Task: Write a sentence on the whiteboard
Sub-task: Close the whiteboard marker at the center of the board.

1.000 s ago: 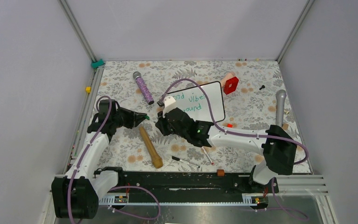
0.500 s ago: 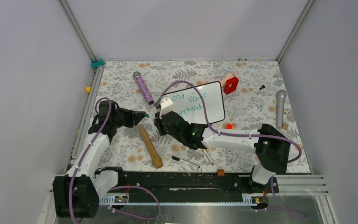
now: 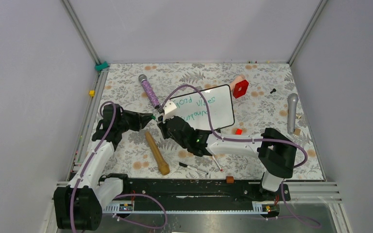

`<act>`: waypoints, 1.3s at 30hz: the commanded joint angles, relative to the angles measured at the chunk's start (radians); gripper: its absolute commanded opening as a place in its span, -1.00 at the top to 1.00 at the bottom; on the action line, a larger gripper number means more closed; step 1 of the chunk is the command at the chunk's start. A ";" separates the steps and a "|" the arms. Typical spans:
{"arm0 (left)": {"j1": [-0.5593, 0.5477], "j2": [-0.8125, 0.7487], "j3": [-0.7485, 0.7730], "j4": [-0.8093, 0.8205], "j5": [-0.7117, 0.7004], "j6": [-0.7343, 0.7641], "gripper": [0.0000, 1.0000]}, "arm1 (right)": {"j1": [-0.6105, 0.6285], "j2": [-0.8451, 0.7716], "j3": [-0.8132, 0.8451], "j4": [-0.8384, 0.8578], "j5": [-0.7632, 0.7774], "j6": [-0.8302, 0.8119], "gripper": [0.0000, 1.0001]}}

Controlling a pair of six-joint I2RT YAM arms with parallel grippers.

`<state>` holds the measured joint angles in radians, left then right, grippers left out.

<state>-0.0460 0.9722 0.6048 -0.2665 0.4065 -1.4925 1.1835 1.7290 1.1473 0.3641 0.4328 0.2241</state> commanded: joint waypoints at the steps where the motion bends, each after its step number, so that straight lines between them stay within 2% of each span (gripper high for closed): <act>1: -0.025 -0.007 0.018 -0.022 0.162 -0.037 1.00 | -0.011 0.007 0.033 0.131 0.006 0.012 1.00; 9: -0.080 -0.043 -0.005 -0.021 0.142 -0.062 1.00 | -0.021 0.062 0.174 -0.057 -0.078 0.019 1.00; 21: -0.282 -0.070 -0.056 0.049 0.076 -0.176 1.00 | -0.058 0.112 0.232 -0.147 -0.103 0.087 1.00; 26: -0.291 -0.119 -0.072 0.048 0.039 -0.196 1.00 | -0.078 0.108 0.233 -0.190 -0.138 0.116 1.00; 30: -0.284 -0.087 -0.077 0.061 0.043 -0.172 1.00 | -0.088 0.114 0.291 -0.316 -0.158 0.111 1.00; 31: -0.272 -0.073 -0.073 0.059 0.041 -0.148 0.91 | -0.091 0.114 0.303 -0.348 -0.161 0.107 1.00; 37: -0.121 -0.020 0.011 -0.124 0.006 0.094 -0.04 | -0.101 0.042 0.292 -0.544 -0.173 0.082 1.00; 39: -0.071 -0.027 0.025 -0.157 0.002 0.161 -0.27 | -0.105 0.009 0.272 -0.576 -0.187 0.078 1.00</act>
<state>-0.1989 0.9512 0.5632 -0.3141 0.3031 -1.4773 1.1004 1.7996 1.4036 -0.1501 0.2691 0.3168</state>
